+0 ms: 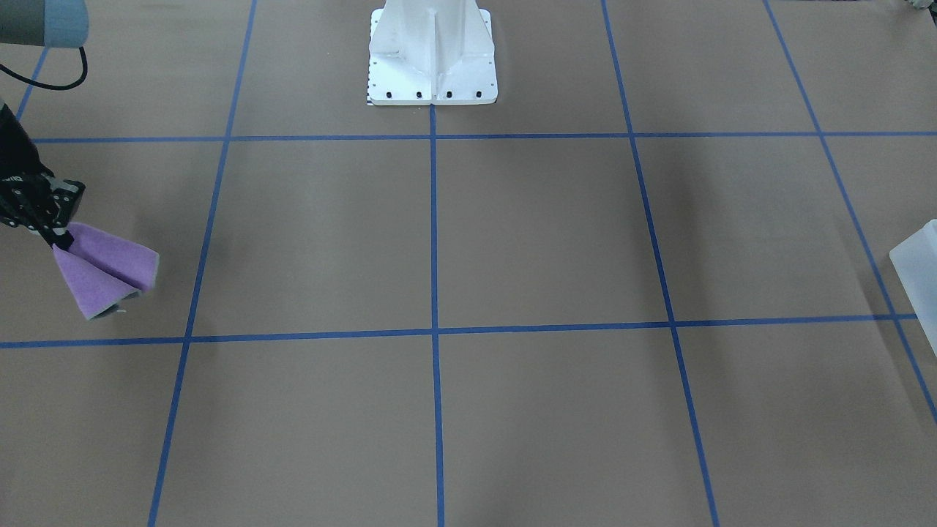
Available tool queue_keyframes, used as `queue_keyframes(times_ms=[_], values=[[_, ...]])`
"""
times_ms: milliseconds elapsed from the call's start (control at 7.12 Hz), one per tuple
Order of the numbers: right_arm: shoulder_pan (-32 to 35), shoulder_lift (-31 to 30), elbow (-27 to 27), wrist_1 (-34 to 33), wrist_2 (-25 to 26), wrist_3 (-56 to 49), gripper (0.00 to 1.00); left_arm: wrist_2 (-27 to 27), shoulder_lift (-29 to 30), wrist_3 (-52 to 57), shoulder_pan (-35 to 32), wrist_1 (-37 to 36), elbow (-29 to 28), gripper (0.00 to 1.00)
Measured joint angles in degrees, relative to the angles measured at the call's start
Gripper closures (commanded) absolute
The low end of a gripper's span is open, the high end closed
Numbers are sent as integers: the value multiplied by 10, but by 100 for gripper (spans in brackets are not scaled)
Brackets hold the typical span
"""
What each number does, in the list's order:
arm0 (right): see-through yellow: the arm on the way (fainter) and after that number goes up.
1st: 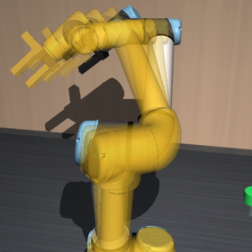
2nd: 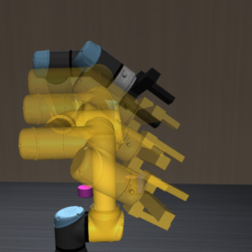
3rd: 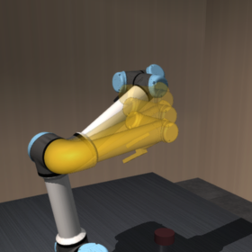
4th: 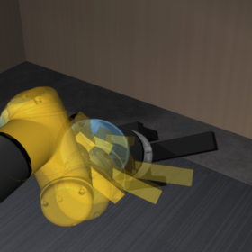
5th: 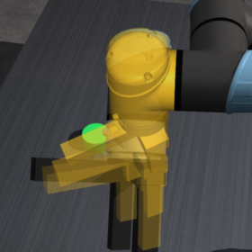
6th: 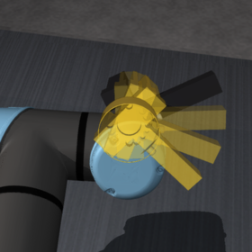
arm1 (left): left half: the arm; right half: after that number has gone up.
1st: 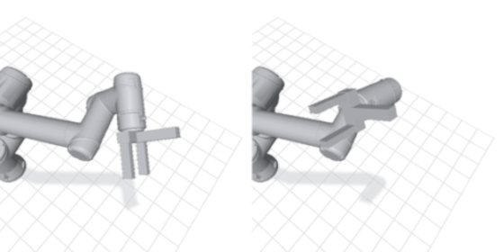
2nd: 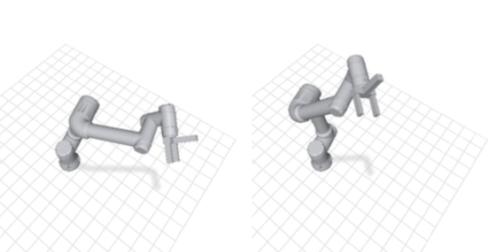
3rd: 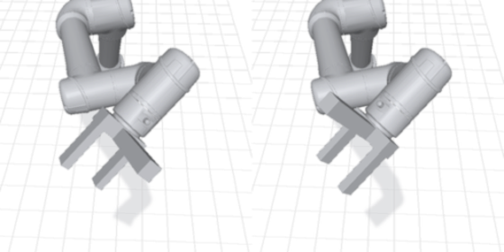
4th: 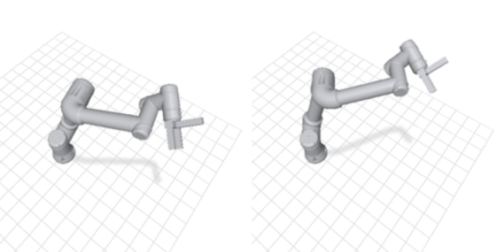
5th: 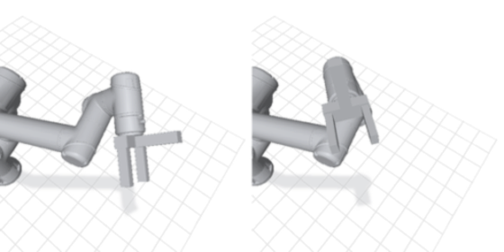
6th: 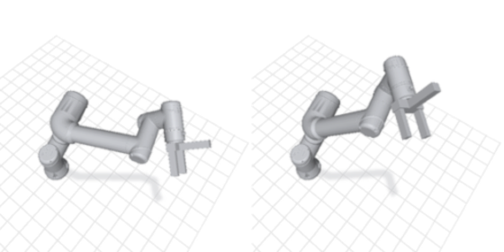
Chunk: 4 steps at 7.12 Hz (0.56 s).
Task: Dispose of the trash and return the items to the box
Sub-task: 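Carry the purple cloth into the pink tray and release it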
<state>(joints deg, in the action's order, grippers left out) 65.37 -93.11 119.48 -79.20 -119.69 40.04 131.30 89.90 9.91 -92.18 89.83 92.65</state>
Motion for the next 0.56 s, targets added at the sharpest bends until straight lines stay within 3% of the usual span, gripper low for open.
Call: queue_keyframes(times_ms=[281,562], values=[[112,-101,8,0,-70,-171,100,24,-37,-3,0,5,33,1],[236,-158,-32,-4,-110,-330,100,35,-42,-3,1,7,37,1]])
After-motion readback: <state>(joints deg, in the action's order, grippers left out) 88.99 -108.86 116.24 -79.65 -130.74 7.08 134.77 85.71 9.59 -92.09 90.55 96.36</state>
